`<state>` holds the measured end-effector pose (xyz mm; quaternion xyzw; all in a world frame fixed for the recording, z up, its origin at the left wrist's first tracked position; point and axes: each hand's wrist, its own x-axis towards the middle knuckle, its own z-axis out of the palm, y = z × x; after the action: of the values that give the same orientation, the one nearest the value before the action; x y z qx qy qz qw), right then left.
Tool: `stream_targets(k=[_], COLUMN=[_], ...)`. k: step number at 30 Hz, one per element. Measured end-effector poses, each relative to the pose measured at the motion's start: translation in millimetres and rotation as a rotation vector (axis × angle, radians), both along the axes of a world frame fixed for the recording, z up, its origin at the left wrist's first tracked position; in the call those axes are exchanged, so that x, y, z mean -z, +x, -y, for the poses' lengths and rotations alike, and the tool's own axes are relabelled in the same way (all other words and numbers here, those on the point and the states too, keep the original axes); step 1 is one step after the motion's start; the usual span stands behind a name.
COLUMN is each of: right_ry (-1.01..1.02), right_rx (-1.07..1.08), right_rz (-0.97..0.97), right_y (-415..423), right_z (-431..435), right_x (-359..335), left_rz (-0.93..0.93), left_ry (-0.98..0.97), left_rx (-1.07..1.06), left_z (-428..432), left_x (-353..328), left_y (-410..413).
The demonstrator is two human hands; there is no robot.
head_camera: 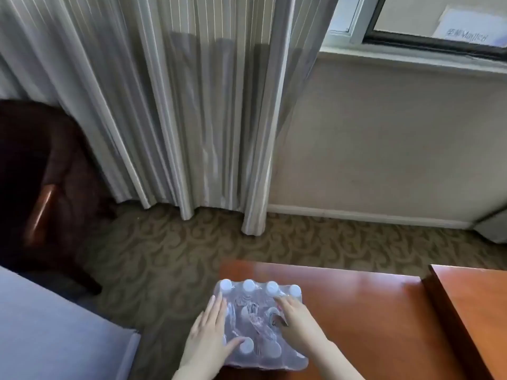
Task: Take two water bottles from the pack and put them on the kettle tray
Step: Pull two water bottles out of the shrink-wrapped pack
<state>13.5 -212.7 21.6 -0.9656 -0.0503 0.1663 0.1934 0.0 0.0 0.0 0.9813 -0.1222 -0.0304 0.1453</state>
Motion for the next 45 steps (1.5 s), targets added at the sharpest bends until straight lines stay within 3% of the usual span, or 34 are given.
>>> stream_targets(k=[7,12,17,23,29,36,40,45], right_ry=[-0.048,-0.021,0.132,0.024,-0.007,-0.002,-0.095,-0.318], right_rx=[-0.083,-0.034,-0.015,-0.055,0.016,0.17,0.028,-0.209], right_rz=[-0.07,0.057,0.186,0.24,0.232,0.234,0.341,0.072], right_y=[12,11,-11,-66,-80,-60,-9,25], right_z=[-35,-42,1,57,49,20,-24,-65], right_x=[21,21,-2,6,21,4,2,31], left_rz=[-0.153,-0.148,-0.089,-0.132,-0.214,-0.265,-0.28,-0.271], left_ry=[-0.068,-0.038,0.019,0.109,0.039,0.088,0.088,0.104], left_rx=[0.028,0.008,0.005,0.004,0.028,0.004,0.019,0.011], left_z=[2,0,-5,-6,-7,-7,-8,-7], left_x=[17,17,23,36,37,39,40,40], left_y=[-19,-21,-25,-27,-25,-25,-25,-25])
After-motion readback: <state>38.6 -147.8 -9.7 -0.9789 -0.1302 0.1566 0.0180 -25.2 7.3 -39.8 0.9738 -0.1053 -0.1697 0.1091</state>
